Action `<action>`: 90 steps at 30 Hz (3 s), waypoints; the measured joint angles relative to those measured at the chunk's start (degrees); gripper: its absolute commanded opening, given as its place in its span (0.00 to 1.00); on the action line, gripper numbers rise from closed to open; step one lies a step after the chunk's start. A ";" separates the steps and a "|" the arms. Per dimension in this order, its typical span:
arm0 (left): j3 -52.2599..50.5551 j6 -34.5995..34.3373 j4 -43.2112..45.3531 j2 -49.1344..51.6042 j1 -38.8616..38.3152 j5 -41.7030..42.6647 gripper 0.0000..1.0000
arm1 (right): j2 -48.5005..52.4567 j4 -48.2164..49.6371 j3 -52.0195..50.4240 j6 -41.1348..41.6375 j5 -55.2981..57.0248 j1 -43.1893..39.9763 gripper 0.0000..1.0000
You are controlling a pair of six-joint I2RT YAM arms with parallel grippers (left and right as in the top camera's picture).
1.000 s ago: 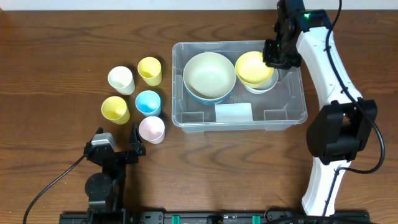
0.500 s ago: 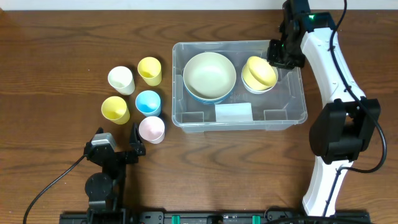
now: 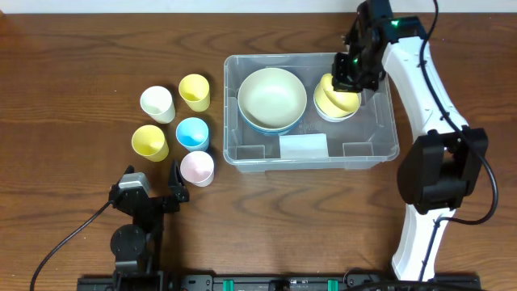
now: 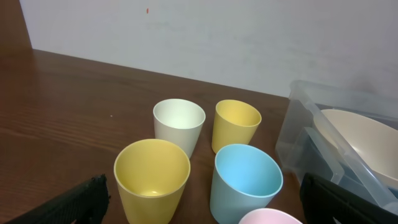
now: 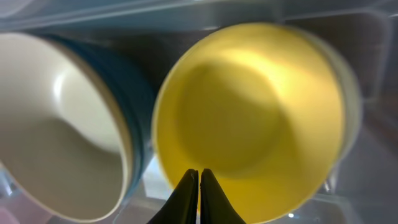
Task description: Pack container
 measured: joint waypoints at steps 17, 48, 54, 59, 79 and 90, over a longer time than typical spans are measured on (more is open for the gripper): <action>0.00 0.00 0.00 0.00 0.00 0.00 0.98 | 0.00 0.55 0.00 0.52 4.44 5.40 0.05; 0.00 0.00 0.00 0.00 0.00 0.00 0.98 | 0.00 1.29 -0.92 2.23 11.23 5.49 0.10; 0.00 0.00 0.00 0.00 0.00 0.00 0.98 | 0.00 2.91 -4.09 2.23 11.15 5.53 0.08; 0.00 0.00 0.00 0.00 0.00 0.00 0.98 | 0.00 4.07 -4.37 2.36 10.95 5.53 0.07; 0.00 0.00 0.00 0.00 0.00 0.00 0.98 | -0.09 0.04 -1.62 2.38 9.84 5.53 0.05; 0.00 0.00 0.00 0.00 0.00 0.00 0.98 | -0.09 -0.83 -1.57 2.40 9.25 6.99 0.06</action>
